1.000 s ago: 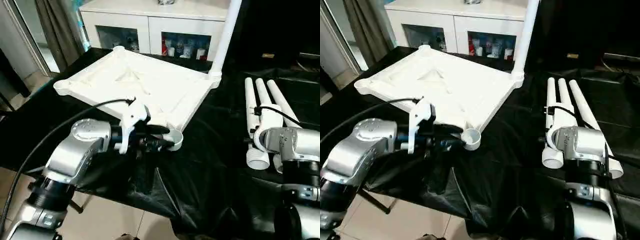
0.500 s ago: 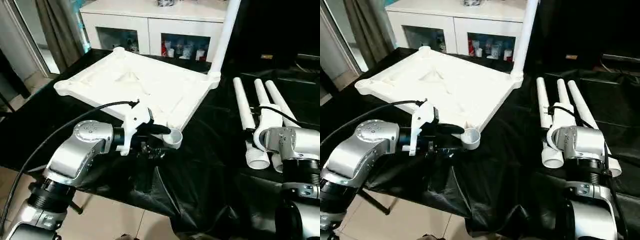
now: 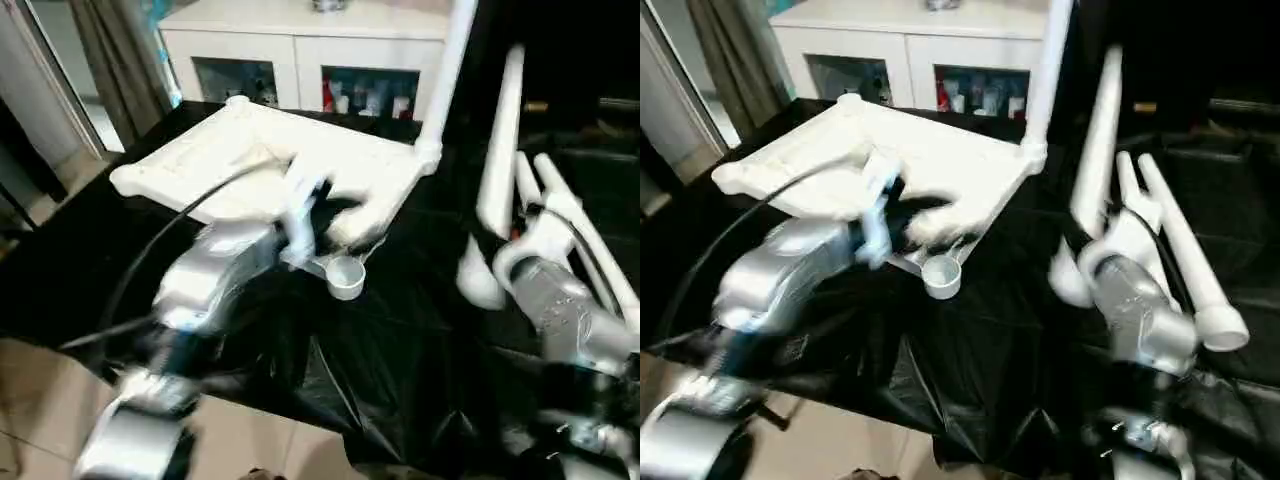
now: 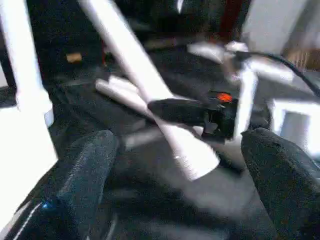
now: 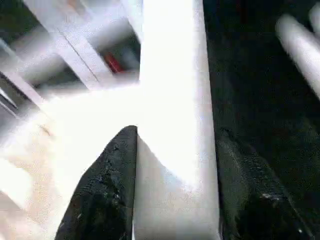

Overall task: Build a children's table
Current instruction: Pick table leg

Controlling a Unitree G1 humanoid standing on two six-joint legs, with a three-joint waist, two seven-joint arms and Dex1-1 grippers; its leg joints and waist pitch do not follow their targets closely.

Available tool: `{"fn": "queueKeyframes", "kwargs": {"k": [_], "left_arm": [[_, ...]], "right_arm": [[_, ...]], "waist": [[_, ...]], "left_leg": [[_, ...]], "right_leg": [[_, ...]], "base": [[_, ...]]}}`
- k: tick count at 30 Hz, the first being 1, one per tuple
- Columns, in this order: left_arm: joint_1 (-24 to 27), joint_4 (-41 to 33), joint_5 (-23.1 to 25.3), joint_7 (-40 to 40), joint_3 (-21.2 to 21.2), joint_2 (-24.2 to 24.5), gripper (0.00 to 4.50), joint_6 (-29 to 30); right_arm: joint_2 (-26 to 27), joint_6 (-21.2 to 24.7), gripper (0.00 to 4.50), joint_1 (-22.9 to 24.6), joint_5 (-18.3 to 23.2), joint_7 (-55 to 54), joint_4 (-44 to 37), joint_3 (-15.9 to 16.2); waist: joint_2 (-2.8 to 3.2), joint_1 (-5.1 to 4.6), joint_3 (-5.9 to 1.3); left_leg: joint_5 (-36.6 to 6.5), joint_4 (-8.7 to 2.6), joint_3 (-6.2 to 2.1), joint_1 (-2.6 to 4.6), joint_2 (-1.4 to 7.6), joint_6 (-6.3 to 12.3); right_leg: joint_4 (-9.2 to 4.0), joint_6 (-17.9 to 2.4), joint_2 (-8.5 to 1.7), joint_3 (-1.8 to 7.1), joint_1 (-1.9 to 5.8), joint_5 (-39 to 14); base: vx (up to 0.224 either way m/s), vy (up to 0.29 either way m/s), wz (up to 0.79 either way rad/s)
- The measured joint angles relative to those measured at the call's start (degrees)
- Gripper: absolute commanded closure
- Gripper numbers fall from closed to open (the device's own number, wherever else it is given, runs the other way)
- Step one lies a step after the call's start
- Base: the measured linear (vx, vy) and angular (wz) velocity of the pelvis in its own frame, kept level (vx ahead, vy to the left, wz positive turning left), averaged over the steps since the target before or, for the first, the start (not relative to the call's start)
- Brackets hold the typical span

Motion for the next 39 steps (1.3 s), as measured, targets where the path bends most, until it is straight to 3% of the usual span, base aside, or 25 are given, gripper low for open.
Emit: {"fn": "queueKeyframes", "kwargs": {"k": [3, 5, 10, 15, 17, 20, 22, 25, 27, 39], "left_arm": [[-6.1, 6.8, -4.2, 4.3, 5.5, -4.5, 0.00, 2.3], [-9.4, 10.0, -6.1, 6.5, 8.4, -6.2, 0.00, 2.9], [-11.8, 13.3, -10.2, 7.9, 11.9, -7.7, 0.00, 5.4], [-12.8, 16.1, -11.2, 9.2, 12.6, -9.3, 0.00, 7.7], [-13.0, 17.3, -11.4, 10.4, 13.5, -9.9, 0.00, 8.3], [-13.1, 17.5, -12.4, 11.6, 14.3, -10.2, 0.34, 8.8], [-13.1, 17.8, -12.4, 13.1, 15.4, -10.1, 0.40, 9.0], [-13.1, 17.8, -12.0, 15.1, 15.5, -10.1, 0.78, 8.3], [-13.1, 17.8, -11.0, 16.9, 15.4, -10.4, 0.79, 7.5], [-13.1, 18.7, -10.7, 23.0, 17.8, -11.3, 1.72, 4.9]], "right_arm": [[0.6, -7.2, 2.65, 1.8, 2.0, 5.3, -6.3, 1.4], [1.0, -10.1, 2.65, 3.3, 3.2, 8.5, -8.6, 3.0], [0.5, -14.0, 2.65, 8.1, 3.6, 15.1, -10.6, 8.4], [-0.9, -16.9, 2.65, 11.1, -1.2, 19.2, -11.0, 18.2], [-1.0, -17.9, 2.65, 10.8, -3.7, 18.6, -10.0, 20.5], [-1.5, -18.9, 2.65, 10.5, -7.2, 16.3, -7.7, 22.2], [-3.7, -20.7, 2.65, 9.0, -12.2, 14.0, -5.8, 24.9], [-3.4, -21.4, 2.66, 7.4, -16.2, 10.9, -4.4, 26.6], [-2.3, -21.3, 2.66, 6.7, -17.1, 9.4, -3.7, 27.0], [-0.9, -21.5, 2.66, 4.3, -18.4, 6.3, -0.8, 28.4]], "waist": [[0.37, 0.74, -0.11], [0.52, 0.74, -0.22], [1.01, 0.63, -0.33], [1.09, 0.78, -0.32], [1.09, 0.84, -0.33], [1.09, 0.96, -0.33], [1.11, 0.93, -0.31], [1.11, 0.88, -0.31], [1.11, 0.87, -0.31], [0.99, 0.99, -0.24]], "left_leg": [[0.1, 0.01, -0.04, -0.05, 0.00, 0.09], [0.1, 0.02, -0.04, -0.06, -0.01, 0.17], [0.1, 0.01, -0.12, -0.17, -0.01, 0.22], [0.2, 0.01, -0.22, -0.37, -0.01, 0.38], [0.2, 0.02, -0.22, -0.40, -0.01, 0.38], [0.2, 0.02, -0.22, -0.48, -0.02, 0.39], [0.2, 0.02, -0.23, -0.59, -0.02, 0.41], [0.2, 0.01, -0.30, -0.68, -0.01, 0.43], [0.2, 0.02, -0.34, -0.75, -0.01, 0.61], [0.2, 0.09, -0.32, -0.83, -0.01, 0.83]], "right_leg": [[-0.05, 0.1, 0.00, -0.04, 0.02, -0.1], [-0.13, 0.1, 0.00, -0.05, 0.05, -0.1], [-0.33, 0.1, 0.00, -0.14, 0.04, -0.1], [-0.49, 0.1, 0.00, -0.23, 0.02, -0.1], [-0.54, 0.1, 0.00, -0.22, 0.04, -0.1], [-0.61, 0.1, 0.00, -0.23, 0.04, -0.1], [-0.68, 0.1, -0.01, -0.25, 0.01, 0.0], [-0.73, 0.1, -0.01, -0.32, 0.00, 0.0], [-0.78, 0.1, -0.01, -0.36, -0.02, 0.0], [-0.83, 0.1, -0.01, -0.35, -0.04, 0.0]], "base": [[0.000, 0.000, 0.00], [0.000, 0.000, 0.00], [0.000, 0.000, 0.00], [0.000, 0.000, 0.00], [0.000, 0.000, 0.00], [0.000, 0.000, 0.00], [0.000, 0.000, 0.00], [0.000, 0.000, 0.00], [0.000, 0.000, 0.00], [0.000, 0.000, 0.00]]}}
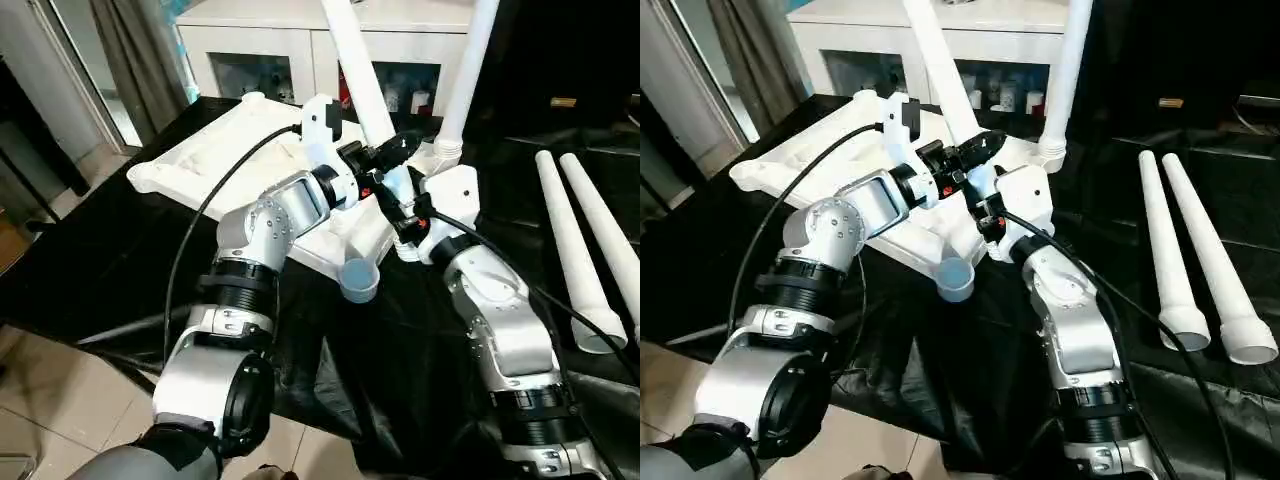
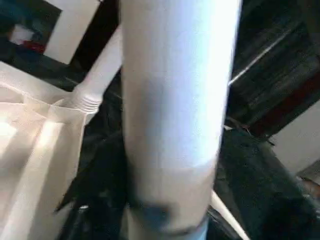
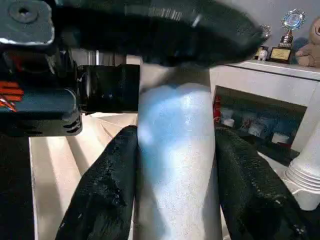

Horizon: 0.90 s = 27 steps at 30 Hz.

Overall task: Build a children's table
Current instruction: Pick table leg

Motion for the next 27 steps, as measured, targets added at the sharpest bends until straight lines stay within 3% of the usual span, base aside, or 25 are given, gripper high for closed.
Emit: {"fn": "queueKeyframes", "kwargs": {"k": [13, 14, 17, 18, 21, 23, 24, 27], "left_arm": [[0.3, 0.1, -0.1, 0.4, 0.6, -0.3, 2.55, -0.5], [0.4, 0.1, 0.0, 0.3, 0.4, -0.3, 2.58, -0.6], [0.6, 0.1, 0.8, -1.6, -0.6, 0.3, 2.58, -1.3], [0.6, 0.1, 1.1, -2.8, -1.4, 0.8, 2.60, -1.5], [0.6, 0.1, 1.7, -5.3, -2.8, 1.8, 2.61, -1.7], [0.2, 0.6, 2.3, -6.8, -4.0, 2.7, 2.61, -2.0], [-0.6, 1.5, 3.1, -8.3, -5.0, 3.8, 2.61, -1.9], [-3.0, 2.8, 3.9, -10.8, -5.4, 6.0, 2.61, -1.6]], "right_arm": [[-0.2, 0.0, 2.66, -0.1, 0.5, 0.6, 0.0, 0.6], [-0.1, 0.2, 2.10, -0.1, 1.1, 1.1, 0.0, 0.4], [-1.0, 1.7, 1.89, -0.1, 4.7, 3.9, -0.4, -1.1], [-1.4, 2.9, 1.61, -0.1, 6.7, 5.3, -0.8, -1.9], [-3.7, 6.2, 1.49, 0.1, 11.5, 9.8, -2.5, -3.4], [-5.4, 10.0, 1.48, 0.2, 15.2, 12.8, -4.2, -4.4], [-8.4, 15.2, 1.48, 0.2, 19.6, 16.1, -5.8, -6.2], [-12.5, 23.3, 1.48, -0.1, 26.4, 20.8, -7.3, -9.6]], "waist": [[-0.10, 0.00, 0.05], [-0.11, -0.01, 0.05], [-0.13, 0.01, 0.07], [-0.13, 0.01, 0.06], [-0.13, 0.13, 0.06], [-0.13, 0.17, 0.07], [-0.13, 0.32, 0.07], [-0.11, 0.33, 0.06]], "left_leg": [[0.0, 0.01, 0.00, 0.00, 0.00, 0.01], [0.0, 0.02, 0.00, 0.00, 0.00, 0.01], [0.0, 0.03, 0.00, -0.01, 0.00, 0.03], [0.0, 0.03, 0.00, -0.01, 0.00, 0.04], [0.0, 0.09, 0.01, -0.04, 0.00, 0.09], [0.0, 0.11, 0.01, -0.04, 0.00, 0.10], [0.0, 0.14, 0.01, -0.05, 0.00, 0.13], [0.0, 0.19, 0.01, -0.04, 0.00, 0.15]], "right_leg": [[0.01, 0.0, 0.00, 0.00, 0.00, 0.0], [0.01, 0.0, 0.00, 0.00, 0.00, 0.0], [0.01, 0.0, 0.00, 0.01, 0.00, 0.0], [0.00, 0.0, 0.00, 0.01, 0.00, 0.0], [0.01, 0.0, -0.01, 0.02, 0.00, 0.0], [0.01, 0.0, -0.01, 0.02, 0.01, 0.0], [0.02, 0.0, -0.01, 0.03, 0.03, 0.0], [0.06, 0.0, -0.01, 0.03, 0.04, 0.0]], "base": [[0.000, 0.000, 0.00], [0.000, 0.000, 0.00], [0.000, 0.000, 0.00], [0.000, 0.000, 0.00], [0.000, 0.000, 0.00], [0.000, 0.000, 0.00], [0.000, 0.000, 0.00], [0.000, 0.000, 0.00]]}}
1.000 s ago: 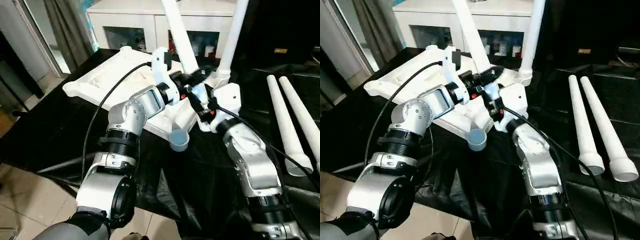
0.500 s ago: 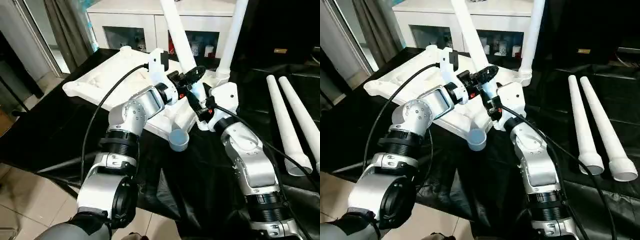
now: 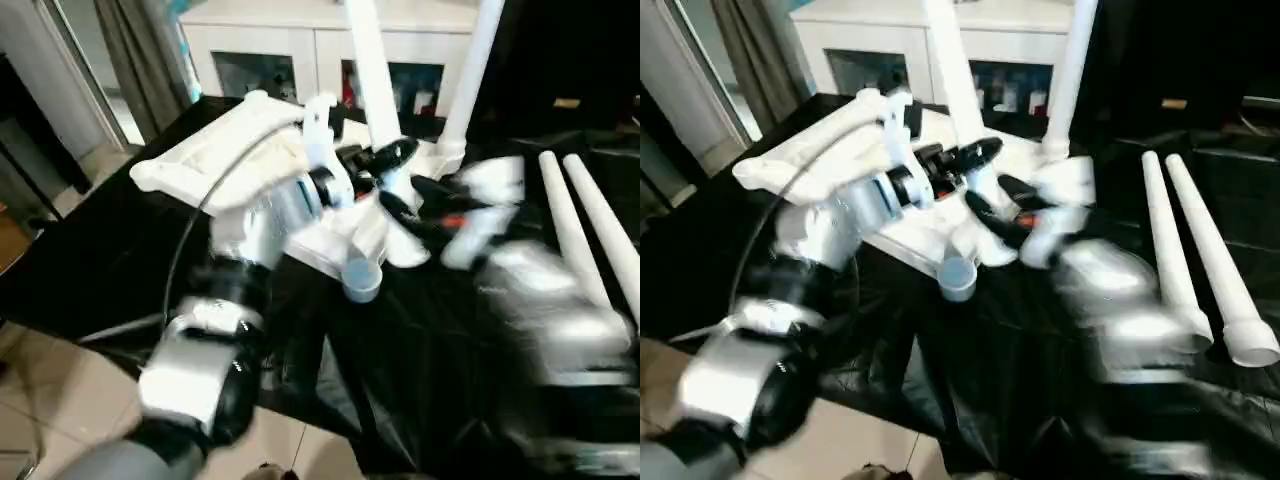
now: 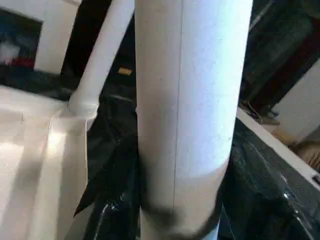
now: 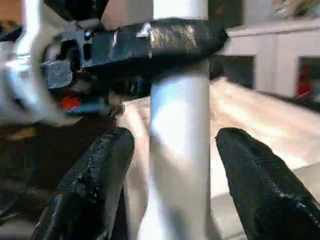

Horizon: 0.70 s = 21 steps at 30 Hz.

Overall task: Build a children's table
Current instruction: Pick table leg

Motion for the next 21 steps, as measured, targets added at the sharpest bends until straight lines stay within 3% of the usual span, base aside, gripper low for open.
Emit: {"fn": "queueKeyframes", "kwargs": {"k": [3, 10, 17, 21], "left_arm": [[-1.7, 0.2, 0.0, -3.0, -1.2, 0.4, 2.61, 1.1], [-2.6, 0.7, 0.0, -7.5, -3.1, 0.9, 2.61, 2.8], [-2.6, 0.3, 0.0, -10.8, -4.2, 1.3, 2.61, 3.9], [-2.3, -2.6, -0.7, -16.5, -5.9, 2.2, 2.61, 4.6]], "right_arm": [[-3.6, 5.5, 1.48, -1.5, 2.7, 2.8, 0.9, -1.0], [-7.7, 13.2, 1.48, -3.7, 7.5, 5.3, 1.2, -3.1], [-8.7, 14.5, 1.48, -3.7, 7.7, 6.6, 1.2, -1.6], [-8.9, 16.7, 1.48, -4.4, 9.8, 7.8, 1.2, -1.4]], "waist": [[0.12, -0.01, -0.05], [0.12, -0.08, -0.06], [0.11, 0.71, -0.05], [0.11, 1.51, -0.05]], "left_leg": [[0.0, 0.06, 0.01, 0.00, 0.00, 0.00], [0.0, 0.07, 0.01, 0.03, 0.02, 0.01], [0.0, 0.11, 0.01, 0.00, 0.01, 0.01], [0.0, 0.10, 0.01, 0.01, 0.02, 0.01]], "right_leg": [[0.04, 0.0, -0.02, 0.01, 0.00, 0.0], [0.06, 0.0, -0.01, -0.01, 0.00, 0.1], [0.05, 0.0, -0.02, -0.01, 0.00, 0.1], [0.06, 0.0, -0.02, -0.01, 0.00, 0.1]], "base": [[0.000, 0.000, 0.00], [0.000, 0.000, 0.00], [0.000, 0.000, 0.00], [0.000, 0.000, 0.00]]}}
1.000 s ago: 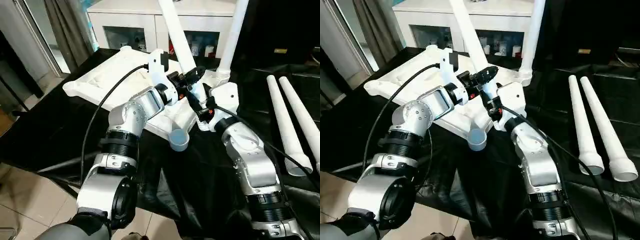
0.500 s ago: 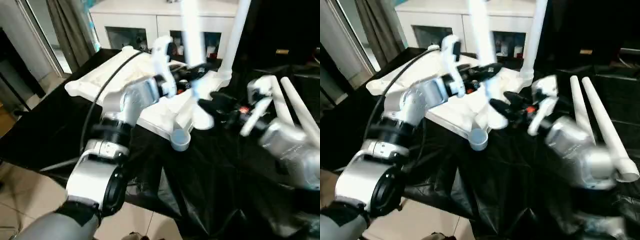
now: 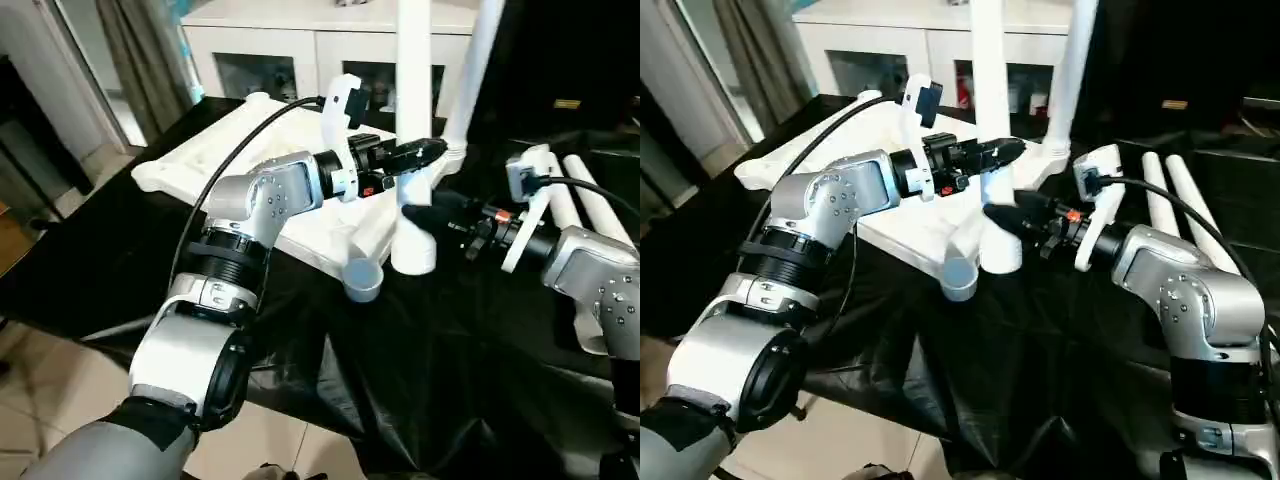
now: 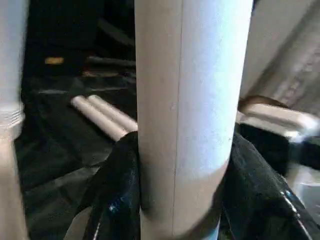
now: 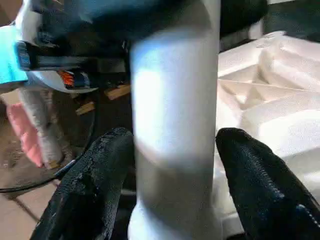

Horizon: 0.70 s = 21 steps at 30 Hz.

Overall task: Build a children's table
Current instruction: Pick table leg

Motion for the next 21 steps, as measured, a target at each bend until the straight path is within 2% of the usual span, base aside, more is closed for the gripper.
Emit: {"fn": "queueKeyframes", "kwargs": {"k": [4, 15, 21], "left_arm": [[0.0, -2.0, -1.0, -3.9, -1.1, 0.4, 2.61, 0.6], [1.6, -3.9, -0.8, -9.8, -4.3, 2.3, 2.61, 0.8], [1.6, -4.0, -0.3, -11.3, -5.6, 3.0, 2.61, 0.7]], "right_arm": [[-0.9, 1.7, 1.48, -0.7, 1.5, 1.8, 0.0, 0.2], [-3.8, 3.1, 1.48, -0.8, 1.8, 5.8, 0.0, 3.7], [-4.4, 3.9, 2.07, -1.5, 1.8, 7.6, 0.7, 5.2]], "waist": [[0.00, 0.44, 0.00], [-0.05, 1.18, 0.03], [-0.09, 1.24, 0.04]], "left_leg": [[0.0, 0.03, 0.02, 0.00, 0.00, 0.01], [0.0, 0.08, 0.03, 0.01, 0.00, 0.01], [0.0, 0.11, 0.04, 0.01, 0.00, 0.01]], "right_leg": [[0.02, 0.0, -0.01, 0.01, 0.00, 0.0], [0.11, 0.0, -0.01, 0.04, -0.01, 0.0], [0.14, 0.0, -0.02, 0.05, -0.01, 0.0]], "base": [[0.000, 0.000, 0.00], [0.000, 0.000, 0.00], [0.000, 0.000, 0.00]]}}
